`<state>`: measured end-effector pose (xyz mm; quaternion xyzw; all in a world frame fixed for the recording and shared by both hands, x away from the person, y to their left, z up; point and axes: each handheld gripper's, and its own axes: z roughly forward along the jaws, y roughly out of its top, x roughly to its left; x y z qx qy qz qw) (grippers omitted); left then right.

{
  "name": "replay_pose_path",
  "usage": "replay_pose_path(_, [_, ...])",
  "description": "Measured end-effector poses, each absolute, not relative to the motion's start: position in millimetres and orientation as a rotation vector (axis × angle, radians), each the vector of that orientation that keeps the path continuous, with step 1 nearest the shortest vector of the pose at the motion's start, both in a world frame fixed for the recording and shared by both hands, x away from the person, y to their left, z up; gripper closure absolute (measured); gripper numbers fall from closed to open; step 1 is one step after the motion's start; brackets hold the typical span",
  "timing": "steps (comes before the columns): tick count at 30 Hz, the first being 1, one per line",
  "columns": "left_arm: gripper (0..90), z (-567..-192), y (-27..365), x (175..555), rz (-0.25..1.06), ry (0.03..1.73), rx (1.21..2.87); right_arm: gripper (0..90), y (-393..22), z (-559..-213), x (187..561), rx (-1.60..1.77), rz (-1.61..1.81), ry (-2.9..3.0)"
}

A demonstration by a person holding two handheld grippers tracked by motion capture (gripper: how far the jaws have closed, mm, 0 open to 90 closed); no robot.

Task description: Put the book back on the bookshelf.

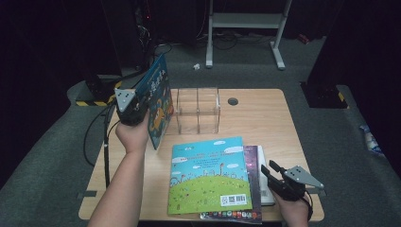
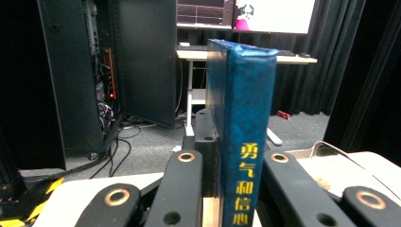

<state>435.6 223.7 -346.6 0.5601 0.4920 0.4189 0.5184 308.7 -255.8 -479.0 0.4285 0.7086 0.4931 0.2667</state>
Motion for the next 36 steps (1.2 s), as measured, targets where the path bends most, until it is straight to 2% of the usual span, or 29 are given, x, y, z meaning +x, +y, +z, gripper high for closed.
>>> replay_pose_path(12, [83.2, -348.6, 220.3, 435.0, 1.035, 1.164, 1.348, 59.3, -256.4, -479.0, 308.6, 1.160, 1.336, 1.909])
replay_pose_path(36, [81.1, -363.6, 229.3, 422.4, 1.015, 1.159, 1.310, 59.3, -252.5, -480.1, 308.8, 1.154, 1.336, 1.923])
